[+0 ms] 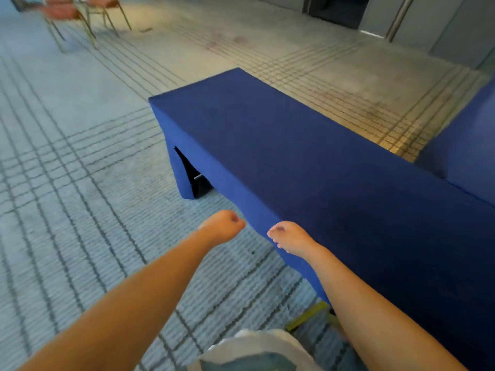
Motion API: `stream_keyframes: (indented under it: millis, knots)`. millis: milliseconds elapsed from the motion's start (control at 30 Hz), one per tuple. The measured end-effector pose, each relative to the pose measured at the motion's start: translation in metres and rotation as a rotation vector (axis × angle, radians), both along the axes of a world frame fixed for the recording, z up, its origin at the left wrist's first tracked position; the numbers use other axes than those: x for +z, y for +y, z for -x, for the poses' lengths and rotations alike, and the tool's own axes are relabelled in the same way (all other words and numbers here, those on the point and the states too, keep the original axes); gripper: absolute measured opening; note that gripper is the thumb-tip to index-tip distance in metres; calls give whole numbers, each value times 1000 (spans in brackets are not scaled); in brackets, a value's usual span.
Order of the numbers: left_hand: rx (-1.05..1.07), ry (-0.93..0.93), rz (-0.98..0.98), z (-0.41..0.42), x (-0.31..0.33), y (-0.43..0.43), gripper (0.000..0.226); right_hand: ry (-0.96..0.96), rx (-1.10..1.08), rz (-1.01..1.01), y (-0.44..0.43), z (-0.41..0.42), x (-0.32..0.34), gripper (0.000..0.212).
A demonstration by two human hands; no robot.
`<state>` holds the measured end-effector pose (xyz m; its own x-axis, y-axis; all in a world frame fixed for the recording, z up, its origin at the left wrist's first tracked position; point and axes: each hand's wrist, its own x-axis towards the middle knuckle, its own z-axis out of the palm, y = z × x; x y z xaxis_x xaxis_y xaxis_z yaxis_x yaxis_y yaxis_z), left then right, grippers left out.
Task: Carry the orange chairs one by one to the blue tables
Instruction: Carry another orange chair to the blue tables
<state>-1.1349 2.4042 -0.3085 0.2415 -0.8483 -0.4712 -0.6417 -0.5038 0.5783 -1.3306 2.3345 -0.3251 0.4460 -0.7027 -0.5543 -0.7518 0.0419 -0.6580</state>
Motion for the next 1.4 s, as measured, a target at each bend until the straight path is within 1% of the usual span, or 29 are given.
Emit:
stream_keyframes:
  millis: [33, 100, 167, 233, 267, 333, 400, 500, 600, 800, 900, 933, 1033, 1067, 1167, 1300, 1400]
  knots:
    - [71, 11, 19, -31, 2, 8, 31, -2, 33, 14, -2, -31, 2, 24]
    - [180, 27, 58, -75, 4, 19, 25, -10, 99, 15, -6, -78, 9, 25]
    - [280, 34, 90, -118, 4, 30, 21, -10, 164, 15, -11, -126, 19, 37]
    - [370, 65, 104, -156, 3, 37, 23, -9, 232, 42, -17, -169, 27, 45]
    - [415, 81, 107, -174, 1, 39, 25, -7, 255, 48, -20, -190, 32, 45]
    - [508, 94, 105, -209, -2, 45, 23, 1, 307, 68, -27, -233, 38, 38]
    - [568, 88, 111, -240, -1, 47, 26, -8, 343, 69, -35, -270, 39, 25]
    - [615, 61, 107, -291, 4, 43, 24, -33, 384, 115, -51, -330, 38, 24]
    - [664, 36, 119, -351, 8, 25, 21, -57, 430, 127, -74, -396, 45, 16]
    - [756, 53, 116, -471, 20, -32, 23, -47, 521, 108, -142, -530, 66, 27]
    - [785, 57, 140, -527, 26, -56, 25, -76, 552, 127, -173, -592, 70, 21]
    - [788, 61, 140, -545, 26, -62, 26, -84, 549, 133, -182, -612, 70, 22]
    - [803, 62, 127, -596, 30, -79, 25, -86, 532, 145, -200, -671, 68, 35]
    - [812, 65, 134, -618, 28, -85, 25, -87, 526, 147, -208, -693, 66, 36]
    - [833, 76, 124, -686, 23, -103, 28, -93, 506, 168, -227, -762, 61, 35]
    - [832, 56, 113, -793, 19, -127, 27, -87, 474, 218, -255, -864, 49, 36]
    - [779, 27, 113, -875, 26, -143, 25, -101, 403, 203, -274, -941, 45, 33]
